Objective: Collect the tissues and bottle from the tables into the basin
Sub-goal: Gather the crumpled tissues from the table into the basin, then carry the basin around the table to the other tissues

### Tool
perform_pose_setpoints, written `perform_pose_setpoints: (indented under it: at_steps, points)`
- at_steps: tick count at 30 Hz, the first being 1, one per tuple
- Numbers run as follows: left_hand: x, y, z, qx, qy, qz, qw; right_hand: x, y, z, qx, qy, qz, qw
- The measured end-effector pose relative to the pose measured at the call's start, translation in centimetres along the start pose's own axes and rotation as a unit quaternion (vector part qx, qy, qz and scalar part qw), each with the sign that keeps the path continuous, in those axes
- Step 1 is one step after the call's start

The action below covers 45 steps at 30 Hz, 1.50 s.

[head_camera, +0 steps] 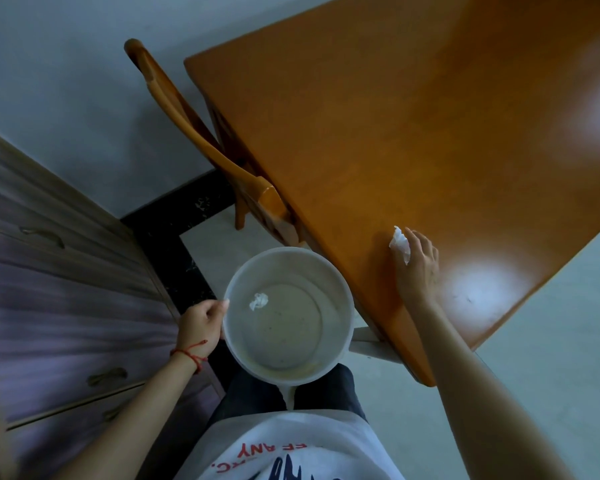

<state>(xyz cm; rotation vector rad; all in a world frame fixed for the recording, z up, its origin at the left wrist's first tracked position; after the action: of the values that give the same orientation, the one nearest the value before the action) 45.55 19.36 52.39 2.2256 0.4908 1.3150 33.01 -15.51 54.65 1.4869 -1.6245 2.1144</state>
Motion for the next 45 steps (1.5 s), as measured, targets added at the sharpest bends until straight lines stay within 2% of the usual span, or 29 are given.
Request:
perform_pose_setpoints:
  at_steps: [3, 6, 11, 15, 19, 24, 28, 30, 33, 37, 42, 45]
  points:
    - [-0.1, -0.3, 0.1, 0.005, -0.008, -0.013, 1.000, -0.6, 0.4, 0.1, 0.011, -0.021, -0.030, 0.999]
    - [-0.2, -0.4, 0.1, 0.004, -0.005, -0.014, 1.000, -0.6, 0.5, -0.4, 0.013, -0.011, -0.032, 0.999]
    - [-0.3, -0.8, 0.0, 0.007, -0.004, -0.016, 1.000, -0.7, 0.2, -1.0, -0.029, -0.011, 0.071, 0.997]
    - [-0.5, -0.8, -0.3, 0.012, -0.004, -0.018, 1.000, -1.0, -1.9, -3.0, -0.060, 0.004, 0.187, 0.981]
    - [-0.6, -0.8, -0.6, 0.021, -0.001, -0.017, 1.000, -2.8, -4.9, -6.0, -0.020, -0.046, 0.214, 0.976]
    - [-0.8, -1.0, -1.4, 0.031, 0.011, -0.027, 0.999, -5.4, -7.2, -9.5, 0.017, -0.148, 0.226, 0.963]
    - [-0.8, -1.5, -1.8, 0.038, 0.033, -0.018, 0.999, -6.2, -7.3, -10.6, 0.056, -0.226, 0.196, 0.953]
    - [-0.7, -1.7, -2.2, 0.044, 0.039, -0.015, 0.998, -5.6, -7.1, -10.5, 0.084, -0.214, 0.182, 0.956]
    - [-0.6, -2.0, -3.1, 0.059, 0.055, -0.026, 0.996, -4.4, -6.2, -9.9, 0.136, -0.156, 0.134, 0.969]
    - [-0.5, -2.5, -4.5, 0.080, 0.081, -0.033, 0.993, -3.8, -4.4, -8.8, 0.082, -0.147, 0.129, 0.977]
    - [-1.0, -3.3, -6.7, 0.122, 0.118, -0.065, 0.983, -4.8, -3.0, -8.6, 0.026, -0.244, 0.142, 0.959]
    - [-1.6, -3.6, -8.5, 0.152, 0.139, -0.081, 0.975, -4.9, -2.6, -8.8, 0.026, -0.263, 0.159, 0.951]
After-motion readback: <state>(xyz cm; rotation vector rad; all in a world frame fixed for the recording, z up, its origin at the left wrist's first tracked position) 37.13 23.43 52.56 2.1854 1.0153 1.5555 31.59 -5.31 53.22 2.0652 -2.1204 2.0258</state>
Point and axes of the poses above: each hand's wrist, its own z-axis towards the middle knuckle, its own x-axis out of the back of the hand, y = z × x, the point moved 4 cm from there along z, towards the middle knuckle, and after that the axes turned 13 degrees about z, right-handed, at the moved point
